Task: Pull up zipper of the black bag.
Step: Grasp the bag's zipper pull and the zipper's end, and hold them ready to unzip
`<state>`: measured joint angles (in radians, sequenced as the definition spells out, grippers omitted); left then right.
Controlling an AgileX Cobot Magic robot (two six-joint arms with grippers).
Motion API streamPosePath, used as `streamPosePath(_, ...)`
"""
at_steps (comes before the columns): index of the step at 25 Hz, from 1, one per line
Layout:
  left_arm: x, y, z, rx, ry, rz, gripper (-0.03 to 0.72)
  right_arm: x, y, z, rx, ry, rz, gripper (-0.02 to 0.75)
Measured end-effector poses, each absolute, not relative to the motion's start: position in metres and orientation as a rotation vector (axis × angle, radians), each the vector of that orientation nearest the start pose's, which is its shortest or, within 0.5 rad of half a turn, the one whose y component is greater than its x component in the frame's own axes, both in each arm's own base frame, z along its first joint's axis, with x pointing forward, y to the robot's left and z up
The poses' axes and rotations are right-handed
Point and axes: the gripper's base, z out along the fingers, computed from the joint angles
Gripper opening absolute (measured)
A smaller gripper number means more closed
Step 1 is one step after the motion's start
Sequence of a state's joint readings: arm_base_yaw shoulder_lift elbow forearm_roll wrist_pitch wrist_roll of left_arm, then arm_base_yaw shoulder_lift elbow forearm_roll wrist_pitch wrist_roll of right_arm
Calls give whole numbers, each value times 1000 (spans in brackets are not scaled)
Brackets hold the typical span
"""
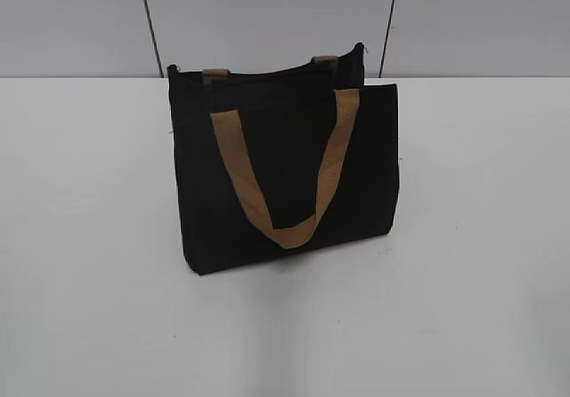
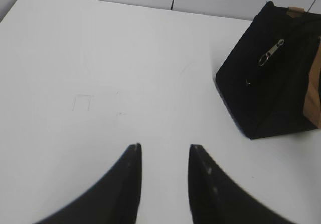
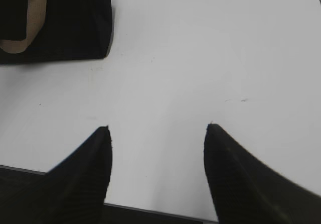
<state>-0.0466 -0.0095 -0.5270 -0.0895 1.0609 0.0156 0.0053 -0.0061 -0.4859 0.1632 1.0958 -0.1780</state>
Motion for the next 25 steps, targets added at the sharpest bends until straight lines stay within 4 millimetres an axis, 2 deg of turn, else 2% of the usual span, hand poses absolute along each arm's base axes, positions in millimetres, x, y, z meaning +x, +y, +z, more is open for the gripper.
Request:
streamPosePath(10,-10,-7,285,68,2006,-126,246,-6,13,271,-200,2068,91,452)
streamPosePath(12,-10,-7,285,68,2006,-125,272,-6,13,271,-200,2068,91,452)
streamPosePath(17,-10,-7,285,68,2006,-125,403,-6,13,271,-200,2068,91,452)
streamPosePath(20,-10,-7,285,99,2004,-105,428,-6,13,271,-213,2066,84,452)
streamPosePath(25,-7,-6,286,273,1997,15,433,3,13,279,-292,2102,44,452)
